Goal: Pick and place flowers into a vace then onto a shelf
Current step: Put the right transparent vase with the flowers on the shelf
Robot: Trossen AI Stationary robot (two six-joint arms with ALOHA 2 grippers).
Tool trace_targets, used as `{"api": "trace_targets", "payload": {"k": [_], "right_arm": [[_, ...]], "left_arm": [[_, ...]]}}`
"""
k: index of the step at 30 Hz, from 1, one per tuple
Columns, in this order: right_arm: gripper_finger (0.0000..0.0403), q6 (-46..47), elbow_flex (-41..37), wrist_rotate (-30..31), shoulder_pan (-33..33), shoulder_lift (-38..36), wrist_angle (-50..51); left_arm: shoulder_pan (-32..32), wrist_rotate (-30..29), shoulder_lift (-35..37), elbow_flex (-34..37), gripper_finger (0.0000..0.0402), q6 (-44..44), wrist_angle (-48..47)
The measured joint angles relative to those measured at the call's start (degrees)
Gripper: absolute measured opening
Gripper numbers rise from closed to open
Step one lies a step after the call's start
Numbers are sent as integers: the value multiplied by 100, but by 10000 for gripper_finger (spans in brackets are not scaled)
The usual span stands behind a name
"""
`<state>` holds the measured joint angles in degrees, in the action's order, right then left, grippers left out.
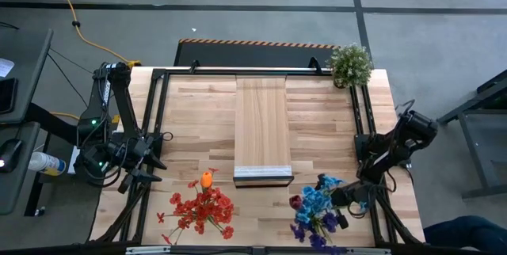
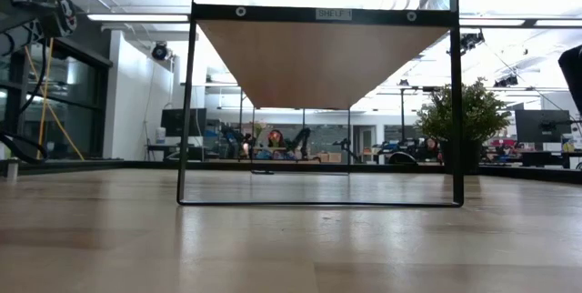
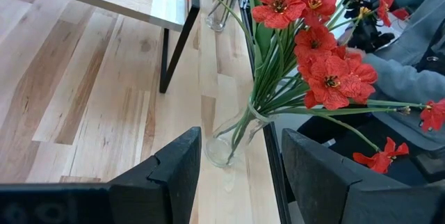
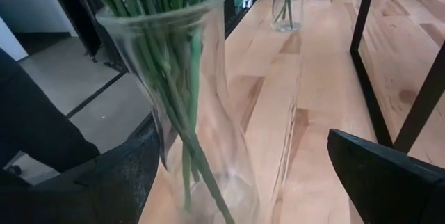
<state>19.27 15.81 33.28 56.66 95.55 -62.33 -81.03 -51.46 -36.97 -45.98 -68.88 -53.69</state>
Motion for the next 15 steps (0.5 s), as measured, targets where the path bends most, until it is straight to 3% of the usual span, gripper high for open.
{"api": "trace_targets", "payload": {"k": [8, 15], "right_arm": [[400, -270, 86, 164, 16, 680, -900], [400, -567, 394, 794, 230, 918, -996]], "left_arm": [[0, 0, -2, 0, 232, -1, 0], [1, 0, -2, 0, 232, 2, 0]]}}
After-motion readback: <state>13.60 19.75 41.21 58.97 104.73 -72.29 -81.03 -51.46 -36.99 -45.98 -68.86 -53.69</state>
